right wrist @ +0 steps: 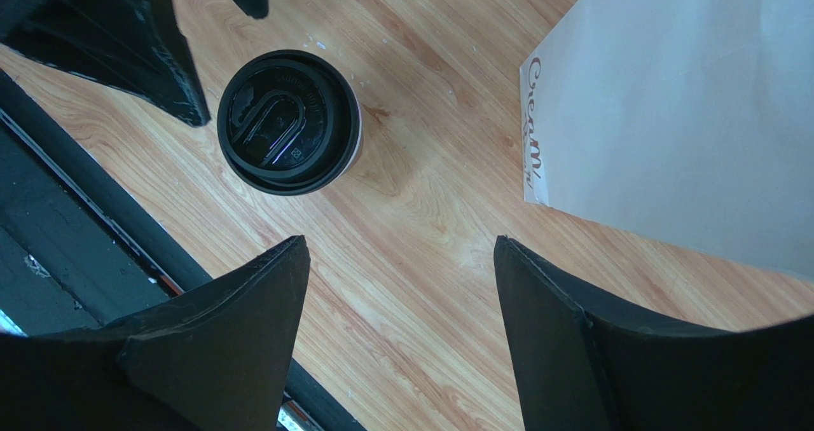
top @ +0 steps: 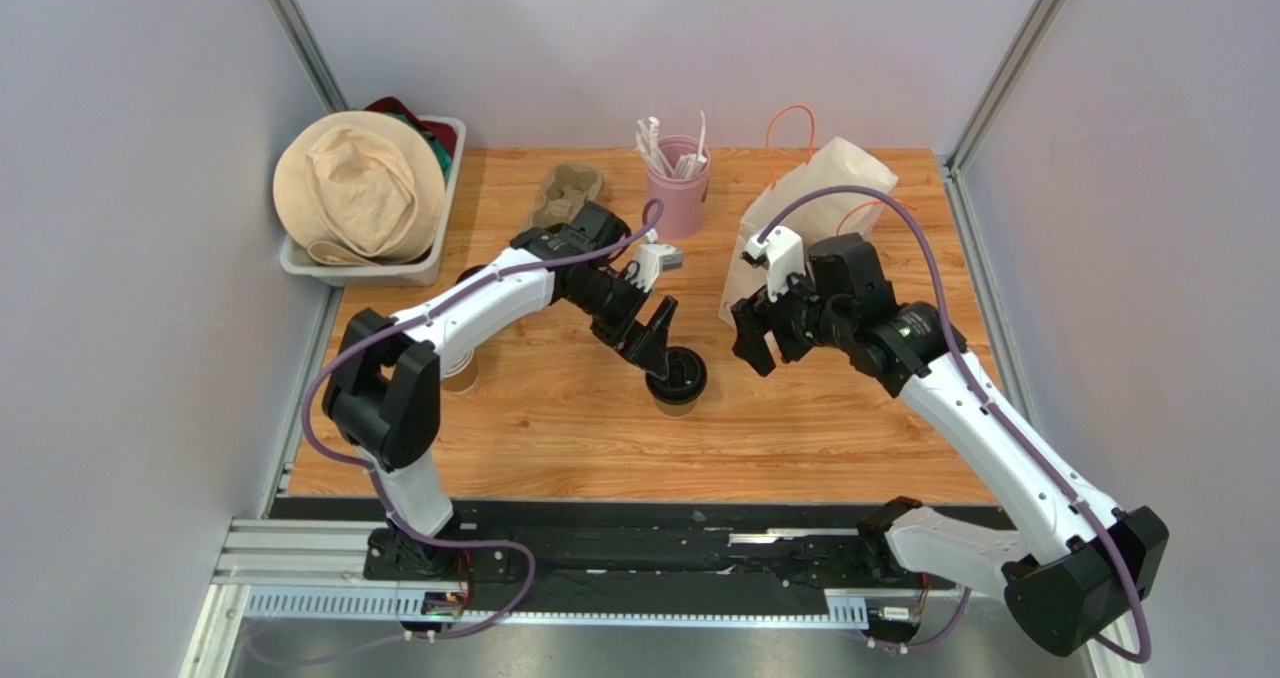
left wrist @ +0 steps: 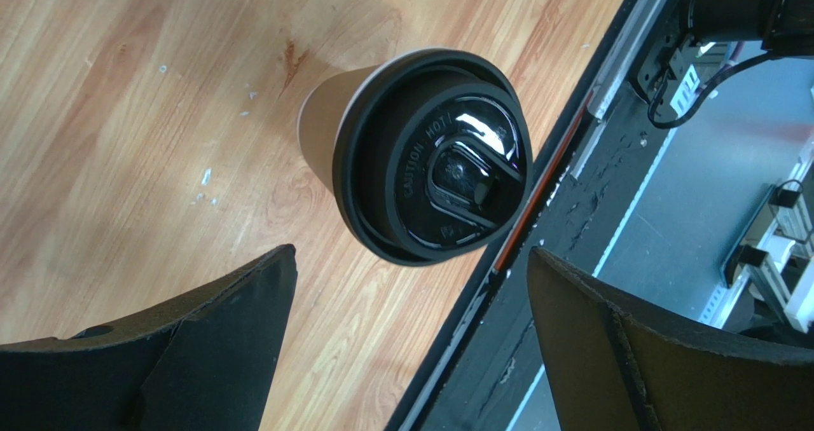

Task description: Pack the takeout coffee

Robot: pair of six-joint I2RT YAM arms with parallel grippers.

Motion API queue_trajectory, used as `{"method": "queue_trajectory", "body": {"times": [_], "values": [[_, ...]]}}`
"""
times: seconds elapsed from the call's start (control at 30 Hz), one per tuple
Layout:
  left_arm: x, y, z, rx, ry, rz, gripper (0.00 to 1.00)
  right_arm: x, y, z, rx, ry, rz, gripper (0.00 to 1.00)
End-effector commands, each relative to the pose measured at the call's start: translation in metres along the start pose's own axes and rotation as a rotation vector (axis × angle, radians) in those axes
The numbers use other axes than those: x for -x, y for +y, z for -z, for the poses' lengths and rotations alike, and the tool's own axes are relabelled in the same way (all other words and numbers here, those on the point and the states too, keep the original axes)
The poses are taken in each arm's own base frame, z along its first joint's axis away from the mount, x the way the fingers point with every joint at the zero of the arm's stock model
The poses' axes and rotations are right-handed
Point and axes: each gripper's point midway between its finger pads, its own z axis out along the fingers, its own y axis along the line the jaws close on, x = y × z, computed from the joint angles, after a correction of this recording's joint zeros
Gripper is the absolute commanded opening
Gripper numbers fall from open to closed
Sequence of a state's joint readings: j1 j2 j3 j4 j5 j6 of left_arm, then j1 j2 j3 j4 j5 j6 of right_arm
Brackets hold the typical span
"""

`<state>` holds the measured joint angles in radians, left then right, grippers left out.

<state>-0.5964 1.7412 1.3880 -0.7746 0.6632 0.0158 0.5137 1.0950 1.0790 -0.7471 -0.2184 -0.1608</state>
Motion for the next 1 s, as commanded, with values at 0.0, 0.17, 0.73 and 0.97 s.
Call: {"method": "queue_trajectory", "body": {"times": [0.0,0.17,0.73,0.97], "values": [[0.022,-0.001,-0.002,-0.007,-0.033,-0.021,0.99,0.012,-0.003,0.007,-0.020,-0.072,0.008,0.75],[0.024,0.002,-0.011,-0.025,-0.009,-0.004,0.99,0.006,-0.002,0.006,-0.017,-0.064,0.012,0.74],[0.015,0.014,-0.034,-0.001,0.056,0.006,0.88,0.006,0.002,0.009,-0.004,-0.081,0.019,0.73],[0.007,0.020,-0.038,0.013,0.073,-0.003,0.74,0.000,0.009,0.008,0.040,-0.064,0.020,0.73]]}}
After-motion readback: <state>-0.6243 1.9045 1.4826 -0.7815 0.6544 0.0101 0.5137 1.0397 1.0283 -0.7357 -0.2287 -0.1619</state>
